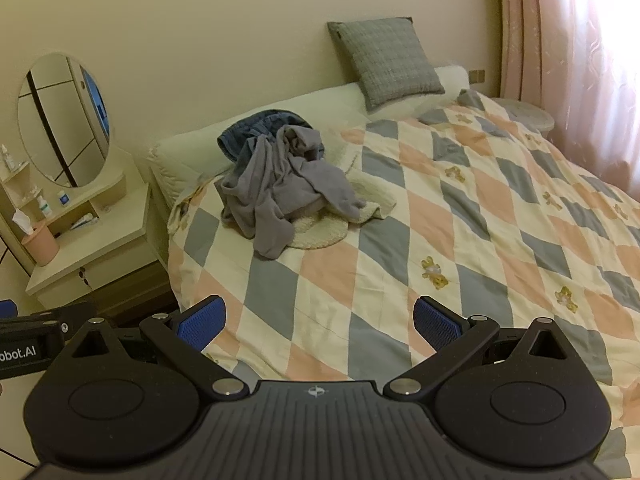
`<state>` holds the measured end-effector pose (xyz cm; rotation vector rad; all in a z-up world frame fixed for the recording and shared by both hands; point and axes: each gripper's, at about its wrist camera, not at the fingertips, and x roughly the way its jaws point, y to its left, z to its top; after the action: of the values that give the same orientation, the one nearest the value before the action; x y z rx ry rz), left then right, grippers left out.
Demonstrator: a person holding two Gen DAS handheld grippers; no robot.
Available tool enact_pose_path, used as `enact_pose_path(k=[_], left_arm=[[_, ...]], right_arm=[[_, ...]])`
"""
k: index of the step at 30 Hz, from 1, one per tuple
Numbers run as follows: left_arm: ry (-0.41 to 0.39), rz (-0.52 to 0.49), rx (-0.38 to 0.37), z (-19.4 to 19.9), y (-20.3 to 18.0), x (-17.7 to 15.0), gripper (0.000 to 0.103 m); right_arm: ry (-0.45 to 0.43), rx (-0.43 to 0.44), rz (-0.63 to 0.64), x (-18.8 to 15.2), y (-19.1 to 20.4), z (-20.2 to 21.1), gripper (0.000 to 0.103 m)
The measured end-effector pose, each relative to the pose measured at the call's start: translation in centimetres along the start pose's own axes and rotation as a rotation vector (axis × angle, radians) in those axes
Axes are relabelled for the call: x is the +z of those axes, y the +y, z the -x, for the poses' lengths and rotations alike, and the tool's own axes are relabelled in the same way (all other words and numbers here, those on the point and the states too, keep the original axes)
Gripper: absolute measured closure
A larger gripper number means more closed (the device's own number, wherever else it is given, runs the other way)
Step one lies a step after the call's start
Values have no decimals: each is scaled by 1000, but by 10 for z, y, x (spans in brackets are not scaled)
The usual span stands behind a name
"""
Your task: Fold clothes
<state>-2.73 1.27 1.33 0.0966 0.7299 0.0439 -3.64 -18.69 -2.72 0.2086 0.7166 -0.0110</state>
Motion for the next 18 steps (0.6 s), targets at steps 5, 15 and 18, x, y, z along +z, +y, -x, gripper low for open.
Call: enact_pose_path(k=[5,15,18], left_arm=[[1,-1,-2,4,1,-3,1],[4,-3,-19,6,3,-3,1],[7,-10,-18,5,2,-3,1]], right_arm=[[-10,11,2,-4,0,4,0],[-21,16,5,-9,-1,8,0],[-17,13,4,-6,1,7,0]])
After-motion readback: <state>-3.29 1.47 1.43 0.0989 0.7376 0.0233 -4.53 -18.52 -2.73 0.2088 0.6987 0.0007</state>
